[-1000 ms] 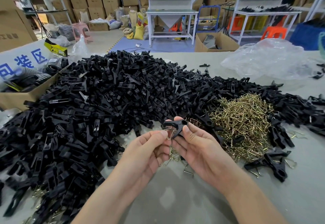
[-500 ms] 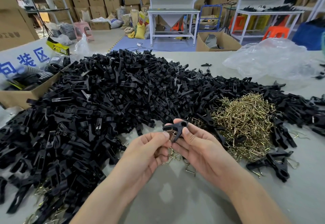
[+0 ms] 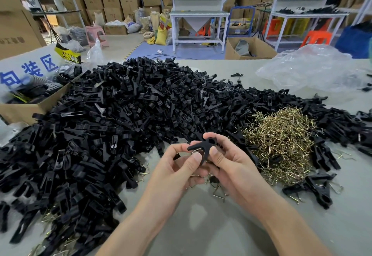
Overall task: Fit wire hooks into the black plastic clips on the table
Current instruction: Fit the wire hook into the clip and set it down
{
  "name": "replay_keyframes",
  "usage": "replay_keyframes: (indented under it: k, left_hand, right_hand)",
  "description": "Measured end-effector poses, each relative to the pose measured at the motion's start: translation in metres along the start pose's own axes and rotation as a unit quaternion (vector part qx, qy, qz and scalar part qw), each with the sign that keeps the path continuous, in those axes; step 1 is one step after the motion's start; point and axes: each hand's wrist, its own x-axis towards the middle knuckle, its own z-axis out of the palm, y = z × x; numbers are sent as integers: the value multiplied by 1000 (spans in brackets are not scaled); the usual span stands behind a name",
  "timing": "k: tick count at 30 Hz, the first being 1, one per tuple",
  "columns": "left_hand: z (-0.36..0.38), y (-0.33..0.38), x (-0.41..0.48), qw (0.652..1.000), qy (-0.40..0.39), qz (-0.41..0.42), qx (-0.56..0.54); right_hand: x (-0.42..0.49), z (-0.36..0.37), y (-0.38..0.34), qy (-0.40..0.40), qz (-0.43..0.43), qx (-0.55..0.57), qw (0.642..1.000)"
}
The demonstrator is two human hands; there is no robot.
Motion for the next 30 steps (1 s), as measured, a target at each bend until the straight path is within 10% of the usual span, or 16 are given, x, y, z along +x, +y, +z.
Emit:
replay_keyframes:
  k: [30]
  left_hand:
    - [-6, 7, -5, 969, -163, -68, -173]
  right_hand:
    - [-2, -7, 6, -44, 9, -111, 993]
